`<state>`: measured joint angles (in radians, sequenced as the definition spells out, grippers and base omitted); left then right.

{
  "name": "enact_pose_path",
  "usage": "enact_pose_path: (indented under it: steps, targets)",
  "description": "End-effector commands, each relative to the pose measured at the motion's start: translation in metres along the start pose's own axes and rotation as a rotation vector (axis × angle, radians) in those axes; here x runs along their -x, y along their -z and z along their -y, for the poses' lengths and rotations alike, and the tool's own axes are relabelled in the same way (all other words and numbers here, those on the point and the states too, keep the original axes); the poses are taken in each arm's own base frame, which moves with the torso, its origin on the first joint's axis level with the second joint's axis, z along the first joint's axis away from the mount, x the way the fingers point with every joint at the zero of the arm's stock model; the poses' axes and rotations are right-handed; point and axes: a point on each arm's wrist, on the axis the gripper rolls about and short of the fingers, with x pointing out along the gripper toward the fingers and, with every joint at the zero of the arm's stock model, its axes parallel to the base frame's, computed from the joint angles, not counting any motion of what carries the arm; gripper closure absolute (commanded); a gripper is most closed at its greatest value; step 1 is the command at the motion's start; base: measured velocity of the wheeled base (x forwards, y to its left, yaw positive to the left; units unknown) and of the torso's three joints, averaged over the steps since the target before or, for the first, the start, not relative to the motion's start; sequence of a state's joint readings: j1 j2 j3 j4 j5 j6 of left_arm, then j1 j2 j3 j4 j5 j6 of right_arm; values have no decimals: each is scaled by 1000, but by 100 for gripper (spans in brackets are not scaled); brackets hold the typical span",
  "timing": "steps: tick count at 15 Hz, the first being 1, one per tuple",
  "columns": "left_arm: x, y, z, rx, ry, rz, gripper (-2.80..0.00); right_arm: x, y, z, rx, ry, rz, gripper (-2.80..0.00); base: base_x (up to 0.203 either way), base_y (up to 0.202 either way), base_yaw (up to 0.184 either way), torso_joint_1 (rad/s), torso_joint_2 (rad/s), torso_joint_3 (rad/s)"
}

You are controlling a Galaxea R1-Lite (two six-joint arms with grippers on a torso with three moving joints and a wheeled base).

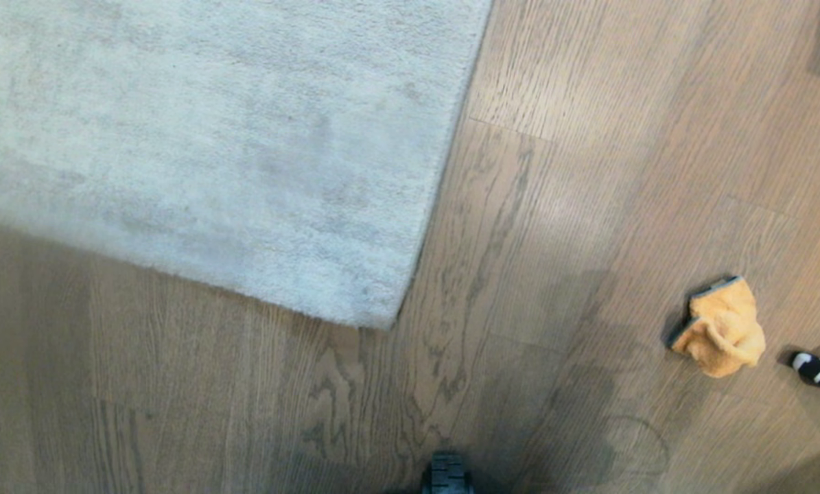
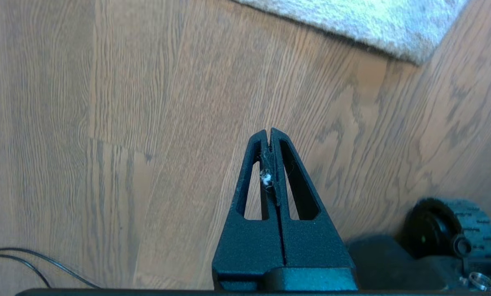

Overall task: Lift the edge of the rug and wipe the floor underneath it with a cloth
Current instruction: Lift up the carpet

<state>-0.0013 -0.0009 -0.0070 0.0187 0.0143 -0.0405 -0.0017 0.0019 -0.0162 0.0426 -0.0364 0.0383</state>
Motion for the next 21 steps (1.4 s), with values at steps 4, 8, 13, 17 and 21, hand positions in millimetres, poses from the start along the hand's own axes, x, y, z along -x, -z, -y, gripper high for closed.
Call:
enact_pose_path:
  steps: [4,8,13,17,21]
  targets:
    - [-3,-27,2,-7,28,-71,0,0,0,0,0,0,-1,0,0,0,0,0,0,0]
    - [-24,-54,6,4,184,-207,0,0,0,0,0,0,-1,0,0,0,0,0,0,0]
    - [-54,-68,15,102,499,-326,0,0,0,0,0,0,-1,0,0,0,0,0,0,0]
    - [-106,-70,27,121,611,-441,0,0,0,0,0,0,-1,0,0,0,0,0,0,0]
    - [-170,-56,54,97,659,-510,0,0,0,0,0,0,-1,0,0,0,0,0,0,0]
